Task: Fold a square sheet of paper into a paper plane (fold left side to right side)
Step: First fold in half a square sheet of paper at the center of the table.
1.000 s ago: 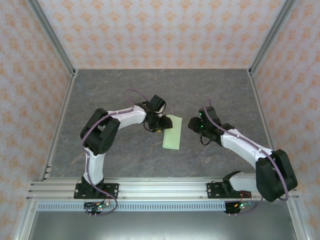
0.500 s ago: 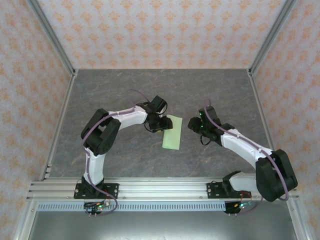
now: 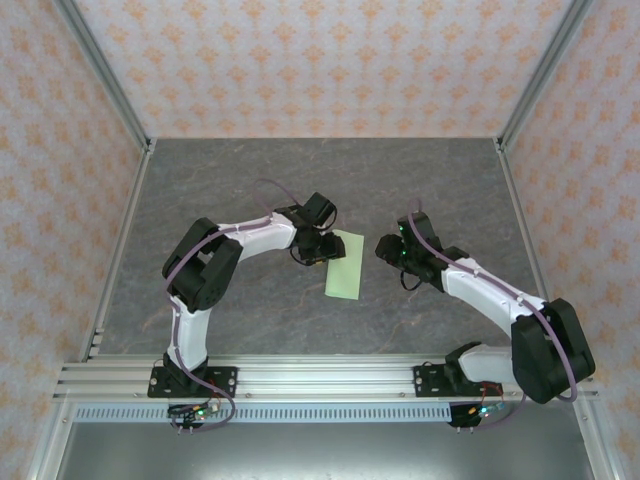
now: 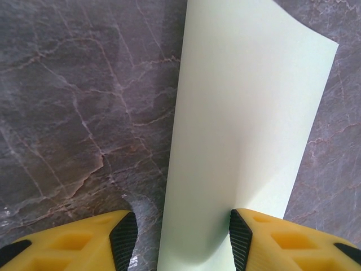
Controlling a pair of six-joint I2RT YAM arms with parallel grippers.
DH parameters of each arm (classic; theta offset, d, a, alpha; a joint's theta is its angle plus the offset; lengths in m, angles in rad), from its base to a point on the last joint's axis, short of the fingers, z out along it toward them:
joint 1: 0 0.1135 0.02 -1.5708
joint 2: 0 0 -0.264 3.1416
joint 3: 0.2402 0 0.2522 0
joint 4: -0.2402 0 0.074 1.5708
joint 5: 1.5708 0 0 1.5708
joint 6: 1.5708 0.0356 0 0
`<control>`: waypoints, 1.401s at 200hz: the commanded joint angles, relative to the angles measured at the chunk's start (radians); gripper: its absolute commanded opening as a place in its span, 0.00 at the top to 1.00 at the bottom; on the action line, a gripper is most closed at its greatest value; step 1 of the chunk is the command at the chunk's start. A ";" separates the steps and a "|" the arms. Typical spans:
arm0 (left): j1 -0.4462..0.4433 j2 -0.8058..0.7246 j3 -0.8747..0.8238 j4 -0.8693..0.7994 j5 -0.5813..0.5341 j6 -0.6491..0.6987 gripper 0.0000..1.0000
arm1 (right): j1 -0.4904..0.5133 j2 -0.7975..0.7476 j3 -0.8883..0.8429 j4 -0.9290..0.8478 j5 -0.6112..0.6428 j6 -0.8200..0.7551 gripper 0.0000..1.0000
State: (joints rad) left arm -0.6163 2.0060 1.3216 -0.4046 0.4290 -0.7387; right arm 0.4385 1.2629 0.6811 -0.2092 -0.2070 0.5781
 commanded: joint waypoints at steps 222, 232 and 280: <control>-0.049 0.088 -0.022 -0.073 -0.056 -0.007 0.49 | 0.026 0.052 -0.005 0.047 -0.048 0.013 0.53; -0.049 0.087 -0.022 -0.074 -0.055 -0.006 0.49 | 0.025 0.051 -0.004 0.047 -0.048 0.013 0.53; -0.050 0.088 -0.026 -0.075 -0.058 -0.002 0.50 | 0.025 0.055 -0.003 0.047 -0.046 0.013 0.53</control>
State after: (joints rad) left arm -0.6353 2.0079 1.3273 -0.4129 0.3801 -0.7570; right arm 0.4580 1.3071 0.6807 -0.1783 -0.2588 0.5823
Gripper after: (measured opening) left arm 0.505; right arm 0.468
